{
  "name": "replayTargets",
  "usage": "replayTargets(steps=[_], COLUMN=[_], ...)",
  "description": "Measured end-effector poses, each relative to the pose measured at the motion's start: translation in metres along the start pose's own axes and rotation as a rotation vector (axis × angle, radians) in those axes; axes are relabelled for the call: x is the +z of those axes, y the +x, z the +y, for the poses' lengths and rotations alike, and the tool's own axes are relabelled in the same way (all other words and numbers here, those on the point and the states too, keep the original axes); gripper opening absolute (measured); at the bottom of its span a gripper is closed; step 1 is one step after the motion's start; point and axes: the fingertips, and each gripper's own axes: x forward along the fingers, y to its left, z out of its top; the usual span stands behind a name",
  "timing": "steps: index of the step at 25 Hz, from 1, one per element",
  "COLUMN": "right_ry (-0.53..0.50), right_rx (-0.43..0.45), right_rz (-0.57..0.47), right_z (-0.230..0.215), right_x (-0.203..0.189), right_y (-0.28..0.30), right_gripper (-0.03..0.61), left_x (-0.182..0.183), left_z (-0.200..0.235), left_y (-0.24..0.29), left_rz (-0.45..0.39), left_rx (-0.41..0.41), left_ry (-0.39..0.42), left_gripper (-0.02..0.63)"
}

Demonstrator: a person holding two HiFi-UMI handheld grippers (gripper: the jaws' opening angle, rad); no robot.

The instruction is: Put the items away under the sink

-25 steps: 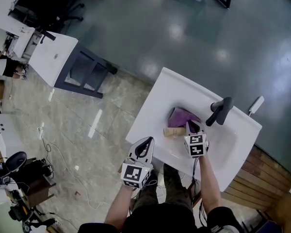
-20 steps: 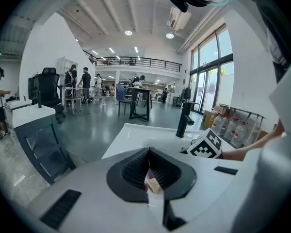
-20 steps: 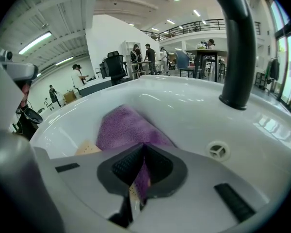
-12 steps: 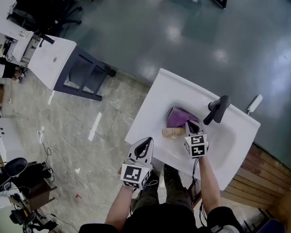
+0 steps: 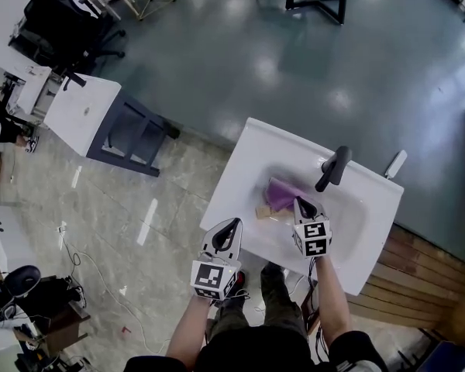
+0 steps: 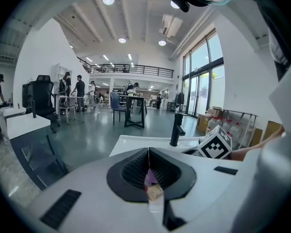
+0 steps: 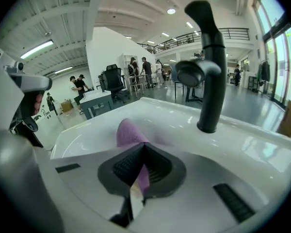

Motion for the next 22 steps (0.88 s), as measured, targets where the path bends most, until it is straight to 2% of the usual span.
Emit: replayTargets(steps=[14, 22], right_ry=[0.033, 0.003], right_rx=[-0.128, -0.19], right_rz=[-0.176, -0.306], right_z=[0.021, 0.066], right_x=[0.05, 0.091], right_y=[-0.11, -0.183], right_gripper=[0.029, 0.029], left_x=[0.038, 0.064], left_z=[-0.011, -0.014], left_y=[-0.053, -0.095], left_rz=[-0.103, -0.177], left_rx=[-0.079, -0.144], left_ry=[0.067, 0.098], left_gripper=[0.009, 0.009])
